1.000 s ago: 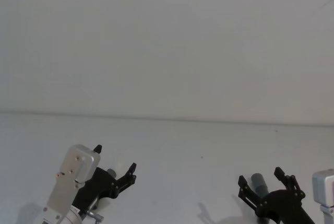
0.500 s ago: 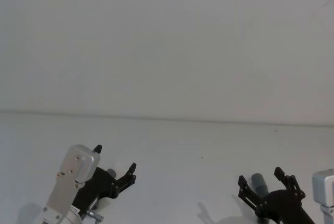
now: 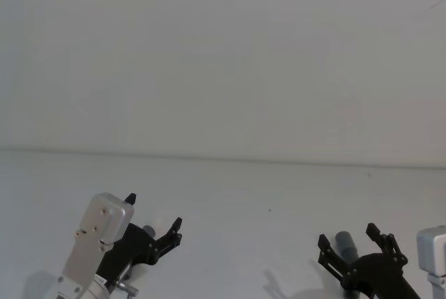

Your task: Use both hands to pick up one end of the pipe from the table, align the ends, and insert them.

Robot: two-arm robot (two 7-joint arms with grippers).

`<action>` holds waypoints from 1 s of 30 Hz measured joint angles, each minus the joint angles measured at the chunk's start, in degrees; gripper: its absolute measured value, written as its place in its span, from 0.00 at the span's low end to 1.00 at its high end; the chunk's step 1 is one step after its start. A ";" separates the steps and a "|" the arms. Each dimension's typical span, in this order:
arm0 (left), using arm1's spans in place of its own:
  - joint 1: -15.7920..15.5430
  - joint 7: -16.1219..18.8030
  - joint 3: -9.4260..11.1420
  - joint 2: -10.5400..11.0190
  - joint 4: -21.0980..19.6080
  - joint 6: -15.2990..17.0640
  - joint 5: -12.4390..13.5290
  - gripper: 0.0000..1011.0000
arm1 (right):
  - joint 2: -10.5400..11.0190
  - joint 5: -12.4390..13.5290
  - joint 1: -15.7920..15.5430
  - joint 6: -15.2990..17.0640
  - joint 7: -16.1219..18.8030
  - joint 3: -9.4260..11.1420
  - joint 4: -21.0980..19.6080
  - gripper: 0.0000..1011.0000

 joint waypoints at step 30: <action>1.65 0.94 -1.62 -0.55 -2.45 4.19 -1.72 0.99 | 0.00 0.00 0.00 0.00 0.00 0.00 0.00 0.99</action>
